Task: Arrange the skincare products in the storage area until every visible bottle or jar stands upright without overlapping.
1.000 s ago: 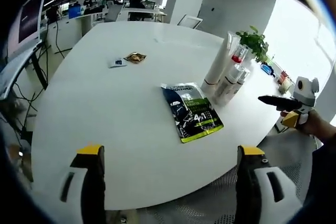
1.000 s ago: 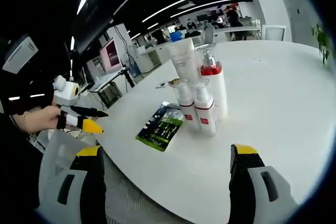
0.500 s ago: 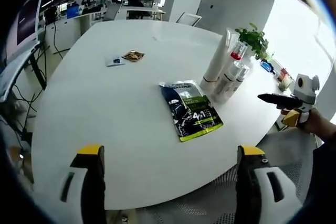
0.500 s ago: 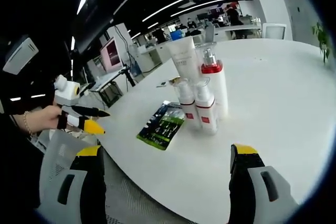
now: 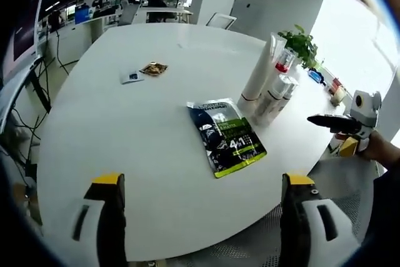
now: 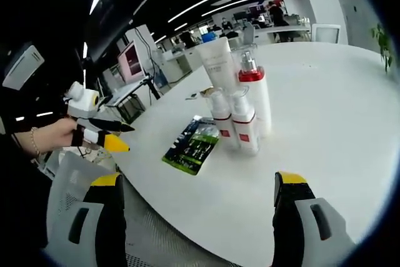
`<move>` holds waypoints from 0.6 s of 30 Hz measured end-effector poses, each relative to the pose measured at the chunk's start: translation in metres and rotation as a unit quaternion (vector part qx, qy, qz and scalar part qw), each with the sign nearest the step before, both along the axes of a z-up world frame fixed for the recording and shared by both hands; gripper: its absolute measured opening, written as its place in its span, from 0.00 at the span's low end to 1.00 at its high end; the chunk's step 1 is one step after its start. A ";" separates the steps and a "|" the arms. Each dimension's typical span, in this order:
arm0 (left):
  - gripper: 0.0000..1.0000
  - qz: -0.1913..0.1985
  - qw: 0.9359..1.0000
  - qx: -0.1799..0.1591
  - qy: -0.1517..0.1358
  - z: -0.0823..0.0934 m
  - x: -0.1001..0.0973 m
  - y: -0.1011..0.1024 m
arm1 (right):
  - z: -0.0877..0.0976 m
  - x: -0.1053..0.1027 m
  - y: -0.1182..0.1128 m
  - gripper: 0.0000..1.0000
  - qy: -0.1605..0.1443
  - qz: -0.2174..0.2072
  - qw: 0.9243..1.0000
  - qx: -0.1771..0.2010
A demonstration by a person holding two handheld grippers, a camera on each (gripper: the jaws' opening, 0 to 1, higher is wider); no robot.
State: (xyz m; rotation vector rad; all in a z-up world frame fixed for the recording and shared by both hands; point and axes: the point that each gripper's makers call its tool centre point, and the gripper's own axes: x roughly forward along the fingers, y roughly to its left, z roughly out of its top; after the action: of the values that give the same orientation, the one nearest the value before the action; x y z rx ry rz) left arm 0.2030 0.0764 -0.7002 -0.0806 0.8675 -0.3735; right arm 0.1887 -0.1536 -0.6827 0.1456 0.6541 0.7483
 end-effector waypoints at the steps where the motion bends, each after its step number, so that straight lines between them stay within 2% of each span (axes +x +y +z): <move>1: 0.98 -0.001 1.000 0.000 -0.001 0.000 0.002 0.000 | 0.000 -0.001 0.000 0.99 0.002 -0.002 1.000 0.000; 10: 0.97 -0.030 0.999 0.020 -0.005 0.001 0.020 -0.001 | -0.003 0.000 -0.003 1.00 0.008 -0.006 1.000 -0.001; 18: 0.97 -0.032 0.999 0.025 -0.017 0.008 0.050 0.005 | -0.007 -0.002 -0.005 1.00 0.017 -0.008 1.000 -0.006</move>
State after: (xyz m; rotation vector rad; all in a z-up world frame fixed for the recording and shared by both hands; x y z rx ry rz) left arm 0.2526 0.0817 -0.6921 -0.0009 0.8472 -0.4115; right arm 0.1868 -0.1583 -0.6893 0.1535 0.6897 0.7276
